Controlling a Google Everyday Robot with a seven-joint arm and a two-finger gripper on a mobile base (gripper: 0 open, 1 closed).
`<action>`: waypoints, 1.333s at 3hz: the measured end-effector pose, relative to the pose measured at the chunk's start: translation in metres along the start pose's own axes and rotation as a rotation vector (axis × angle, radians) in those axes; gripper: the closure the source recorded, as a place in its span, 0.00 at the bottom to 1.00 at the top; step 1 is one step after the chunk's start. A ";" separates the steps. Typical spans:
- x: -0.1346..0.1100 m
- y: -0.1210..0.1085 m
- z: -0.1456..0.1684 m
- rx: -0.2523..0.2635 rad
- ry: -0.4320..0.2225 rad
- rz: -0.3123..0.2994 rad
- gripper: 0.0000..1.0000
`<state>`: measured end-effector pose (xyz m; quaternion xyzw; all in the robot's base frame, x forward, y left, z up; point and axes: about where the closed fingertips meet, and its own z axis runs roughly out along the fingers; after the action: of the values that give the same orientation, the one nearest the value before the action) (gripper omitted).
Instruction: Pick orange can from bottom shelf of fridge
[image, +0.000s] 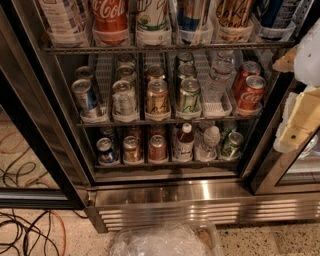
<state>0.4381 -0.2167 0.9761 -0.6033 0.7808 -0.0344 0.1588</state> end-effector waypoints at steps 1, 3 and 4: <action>-0.002 0.000 -0.001 0.013 0.008 -0.006 0.00; -0.008 0.011 0.015 0.050 -0.100 0.019 0.00; -0.006 0.013 0.031 0.078 -0.255 0.106 0.00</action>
Offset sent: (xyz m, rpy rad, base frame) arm -0.0020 0.0145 -0.0179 0.0235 -0.0381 0.0114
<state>0.4361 -0.2027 0.9452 -0.5539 0.7831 0.0207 0.2820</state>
